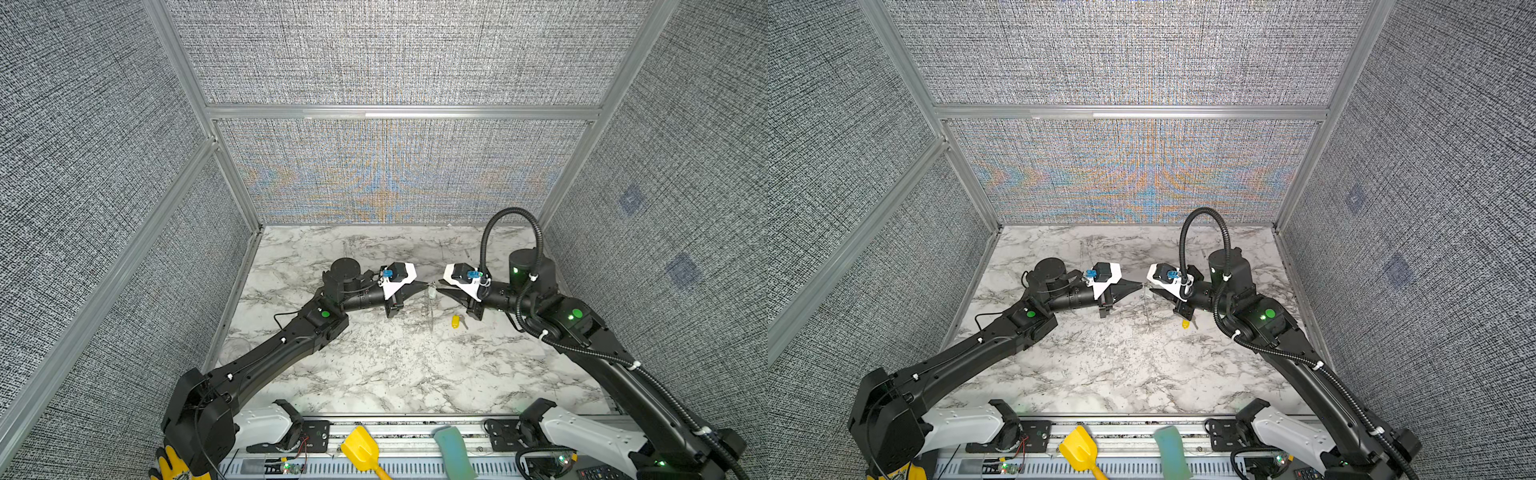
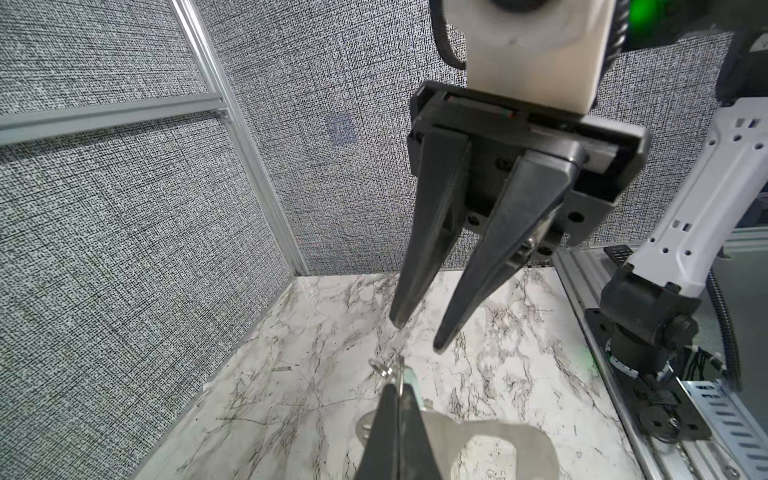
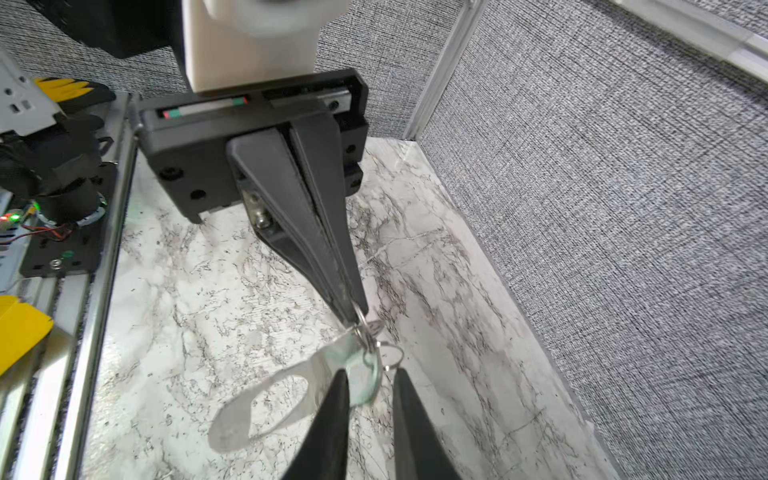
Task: Remove the keys from the keyring
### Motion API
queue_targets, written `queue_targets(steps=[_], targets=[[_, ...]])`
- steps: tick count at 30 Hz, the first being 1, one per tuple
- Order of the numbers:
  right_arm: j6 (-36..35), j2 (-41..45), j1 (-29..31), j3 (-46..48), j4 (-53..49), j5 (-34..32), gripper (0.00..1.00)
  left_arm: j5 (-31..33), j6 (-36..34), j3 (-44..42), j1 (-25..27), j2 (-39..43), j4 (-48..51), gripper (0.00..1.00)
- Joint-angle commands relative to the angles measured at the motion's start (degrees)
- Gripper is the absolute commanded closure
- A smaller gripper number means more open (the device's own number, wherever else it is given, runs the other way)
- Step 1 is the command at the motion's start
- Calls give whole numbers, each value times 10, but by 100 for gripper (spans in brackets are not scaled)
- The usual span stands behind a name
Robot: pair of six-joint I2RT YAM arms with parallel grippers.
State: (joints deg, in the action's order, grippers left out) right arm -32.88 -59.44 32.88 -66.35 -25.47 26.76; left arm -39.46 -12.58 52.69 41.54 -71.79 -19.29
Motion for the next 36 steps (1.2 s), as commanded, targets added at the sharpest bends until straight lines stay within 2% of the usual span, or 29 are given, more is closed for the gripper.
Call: queue_targets(steps=[1,15,36], targets=[[-7,-8,0,-7,-21,36,80,-12,-11,4,-1,4,3,100],[-5,-13,-1,3,1,9,82,-20,-21,4,-1,4,12,100],[1,-19,0,12,24,22,85,-36,-26,7,-1,-1,18,100]])
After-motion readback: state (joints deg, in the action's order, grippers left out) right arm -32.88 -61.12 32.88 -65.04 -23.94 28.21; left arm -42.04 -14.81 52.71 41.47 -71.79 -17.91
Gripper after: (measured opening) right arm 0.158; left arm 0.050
